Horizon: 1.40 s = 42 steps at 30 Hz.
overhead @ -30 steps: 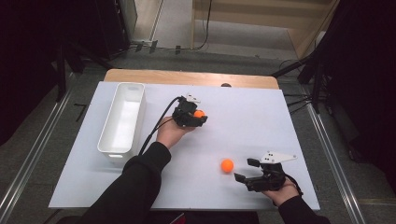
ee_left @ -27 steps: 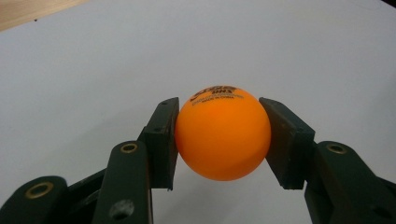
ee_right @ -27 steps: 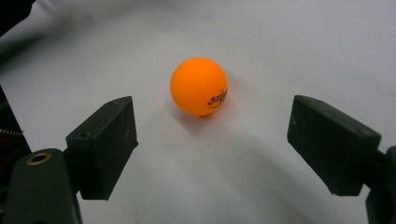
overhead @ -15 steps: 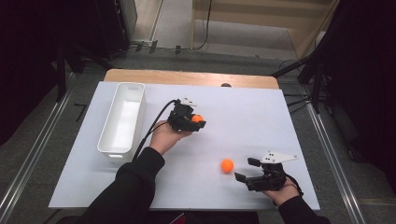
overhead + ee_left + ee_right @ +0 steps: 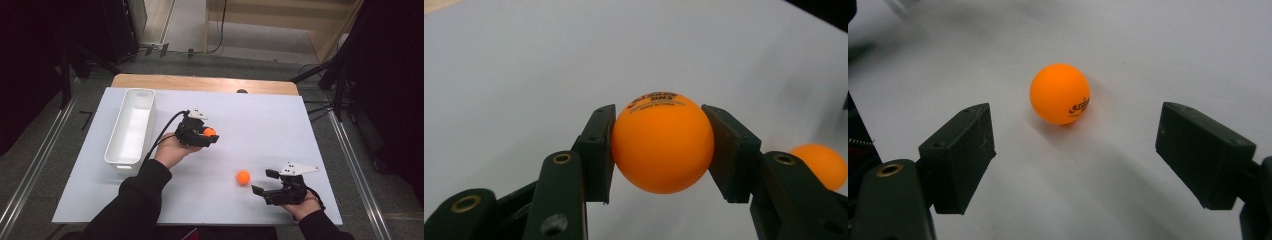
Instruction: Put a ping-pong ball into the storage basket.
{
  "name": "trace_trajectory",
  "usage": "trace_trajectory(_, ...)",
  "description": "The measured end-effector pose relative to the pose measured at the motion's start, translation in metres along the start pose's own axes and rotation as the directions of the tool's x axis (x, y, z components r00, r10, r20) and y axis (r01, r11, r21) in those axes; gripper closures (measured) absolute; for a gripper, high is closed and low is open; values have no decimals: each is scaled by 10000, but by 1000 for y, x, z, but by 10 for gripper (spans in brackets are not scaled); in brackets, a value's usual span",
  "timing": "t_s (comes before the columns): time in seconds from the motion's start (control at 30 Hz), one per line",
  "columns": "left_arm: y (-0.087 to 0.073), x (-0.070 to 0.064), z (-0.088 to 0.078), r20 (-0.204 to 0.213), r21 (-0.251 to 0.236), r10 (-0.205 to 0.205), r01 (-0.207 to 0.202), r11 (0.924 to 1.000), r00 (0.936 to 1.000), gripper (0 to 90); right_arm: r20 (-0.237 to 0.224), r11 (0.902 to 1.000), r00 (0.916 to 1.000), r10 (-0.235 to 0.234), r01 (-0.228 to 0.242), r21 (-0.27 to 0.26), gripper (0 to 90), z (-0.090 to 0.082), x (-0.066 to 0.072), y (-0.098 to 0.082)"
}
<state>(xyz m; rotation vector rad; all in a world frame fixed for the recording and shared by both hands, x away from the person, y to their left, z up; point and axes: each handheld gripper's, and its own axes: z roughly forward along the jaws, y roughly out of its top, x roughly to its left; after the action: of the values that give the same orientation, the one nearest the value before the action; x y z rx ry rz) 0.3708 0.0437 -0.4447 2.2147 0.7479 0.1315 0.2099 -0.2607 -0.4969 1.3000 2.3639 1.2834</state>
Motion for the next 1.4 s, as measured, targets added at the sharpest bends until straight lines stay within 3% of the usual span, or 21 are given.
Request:
trace_trajectory(0.13, -4, -3, -5, 177, -30, 163, -162, 9999, 9997, 507, 4, 10000, 10000, 71, -71, -16, 144, -1, 0, 0)
trace_trajectory(0.27, -6, -3, -9, 416, -230, 0, 10, 9997, 9991, 508, 12, 10000, 10000, 41, -41, -23, 144, -1, 0, 0)
trace_trajectory(0.4, -10, -4, -13, 460, -353, 260, -244, 9991, 9986, 507, -31, 10000, 10000, 54, -54, -84, 144, -2, -1, 0)
trace_trajectory(0.73, -11, -4, -20, 284, -318, 137, -128, 9994, 9995, 507, -59, 9999, 9999, 104, -105, -93, 144, -2, -1, 0)
trace_trajectory(0.9, -7, -2, -27, 313, -358, -97, 108, 9993, 9995, 506, -49, 9999, 9999, 98, -99, -78, 144, -2, -1, 0)
trace_trajectory(1.4, 3, 3, -51, 234, -368, -264, 272, 9990, 9994, 506, -31, 9999, 9999, 117, -118, -87, 144, -2, -1, 0)
